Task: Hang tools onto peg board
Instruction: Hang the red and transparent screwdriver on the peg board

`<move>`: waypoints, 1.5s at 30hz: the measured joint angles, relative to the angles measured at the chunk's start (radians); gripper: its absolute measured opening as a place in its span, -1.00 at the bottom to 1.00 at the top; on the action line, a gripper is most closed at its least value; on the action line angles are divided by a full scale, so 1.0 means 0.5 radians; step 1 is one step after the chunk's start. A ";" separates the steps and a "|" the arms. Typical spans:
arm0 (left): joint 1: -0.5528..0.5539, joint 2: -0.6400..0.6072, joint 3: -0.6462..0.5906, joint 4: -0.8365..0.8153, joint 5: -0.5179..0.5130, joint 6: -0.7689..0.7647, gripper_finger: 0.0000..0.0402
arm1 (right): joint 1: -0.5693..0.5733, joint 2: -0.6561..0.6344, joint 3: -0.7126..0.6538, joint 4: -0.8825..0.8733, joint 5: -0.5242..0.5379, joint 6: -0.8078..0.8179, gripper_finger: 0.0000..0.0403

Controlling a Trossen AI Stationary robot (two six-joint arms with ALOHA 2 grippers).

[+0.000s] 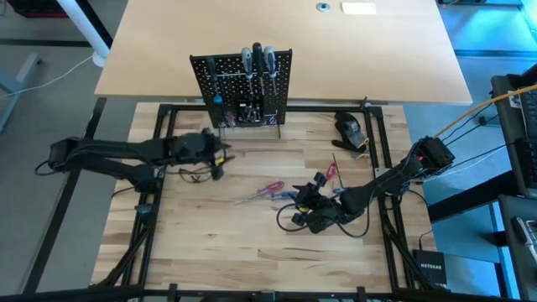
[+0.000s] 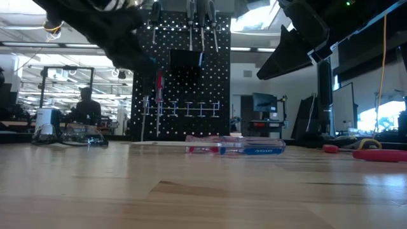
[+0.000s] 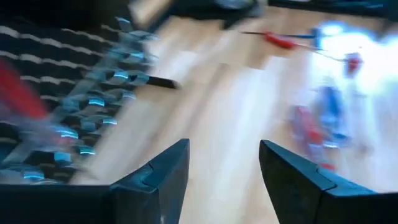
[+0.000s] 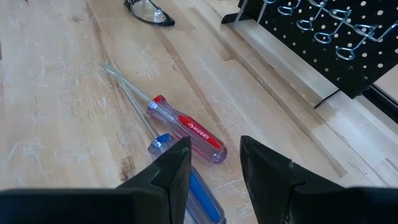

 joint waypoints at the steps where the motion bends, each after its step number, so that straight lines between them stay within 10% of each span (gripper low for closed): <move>1: -0.058 0.005 0.000 -0.004 0.013 -0.040 -0.08 | 0.000 0.000 0.000 0.002 0.000 0.000 -0.30; 15: -0.573 0.643 0.003 0.238 0.018 -0.358 -0.08 | 0.000 0.000 0.000 0.005 0.001 -0.001 -0.30; 28: -0.536 1.175 0.227 0.268 -0.002 -0.323 -0.08 | 0.000 0.001 0.000 0.005 0.002 -0.036 -0.30; 45: -0.480 1.241 0.242 0.355 0.155 -0.357 -0.08 | 0.000 0.001 0.000 0.005 0.002 -0.036 -0.30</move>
